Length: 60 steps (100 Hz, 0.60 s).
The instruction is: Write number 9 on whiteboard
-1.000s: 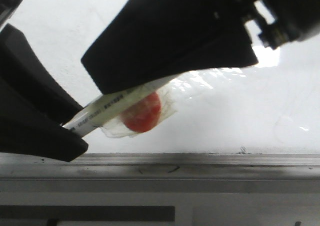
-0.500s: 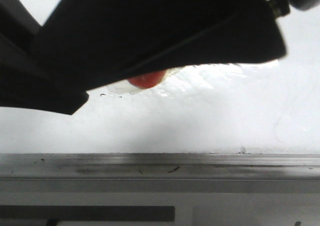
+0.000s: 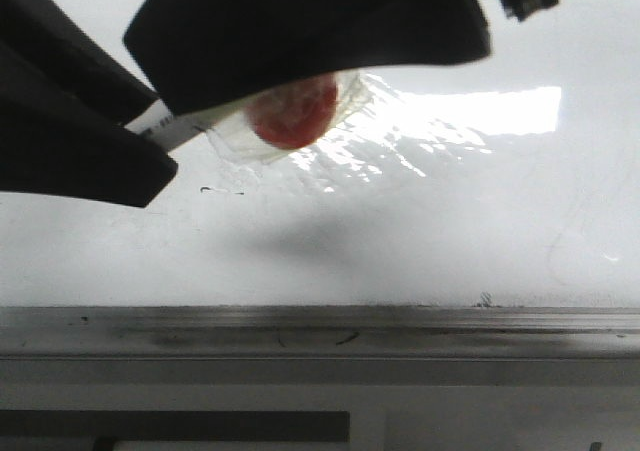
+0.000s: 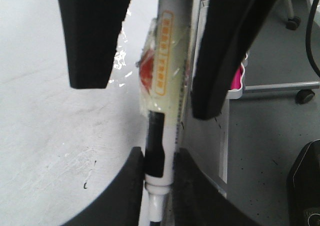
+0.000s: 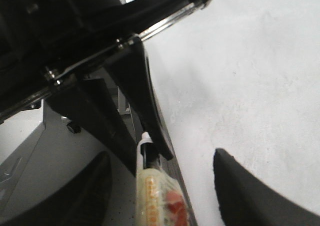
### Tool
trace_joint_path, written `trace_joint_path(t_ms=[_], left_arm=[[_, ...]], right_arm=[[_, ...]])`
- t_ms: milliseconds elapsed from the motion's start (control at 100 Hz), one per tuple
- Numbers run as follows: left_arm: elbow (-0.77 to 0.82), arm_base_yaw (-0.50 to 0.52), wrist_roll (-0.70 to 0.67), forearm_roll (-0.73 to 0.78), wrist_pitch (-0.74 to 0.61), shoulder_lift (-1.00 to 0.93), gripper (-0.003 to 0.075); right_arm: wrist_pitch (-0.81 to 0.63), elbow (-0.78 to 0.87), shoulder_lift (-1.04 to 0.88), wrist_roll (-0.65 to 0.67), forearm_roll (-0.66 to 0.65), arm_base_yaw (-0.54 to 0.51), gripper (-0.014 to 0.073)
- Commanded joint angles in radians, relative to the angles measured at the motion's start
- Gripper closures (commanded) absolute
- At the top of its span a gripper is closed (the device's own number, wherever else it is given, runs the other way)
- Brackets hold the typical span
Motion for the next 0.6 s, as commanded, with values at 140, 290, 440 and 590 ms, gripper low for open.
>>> trace_joint_path(t_ms=[140, 290, 440, 590], left_arm=[[-0.036, -0.001, -0.009, -0.031, -0.059, -0.015, 0.0741], [-0.036, -0.001, -0.009, -0.031, -0.059, -0.015, 0.0741], [-0.036, -0.001, -0.009, -0.031, -0.059, -0.015, 0.0741], [-0.036, -0.001, -0.009, -0.031, -0.059, -0.015, 0.0741]], right_arm=[[-0.016, -0.033, -0.016, -0.001, -0.029, -0.001, 0.0211], [-0.018, -0.033, -0.052, -0.001, -0.050, -0.001, 0.0211], [-0.015, -0.033, -0.118, -0.001, -0.063, -0.003, 0.0211], [0.019, -0.033, -0.163, 0.000, -0.090, -0.063, 0.0211]])
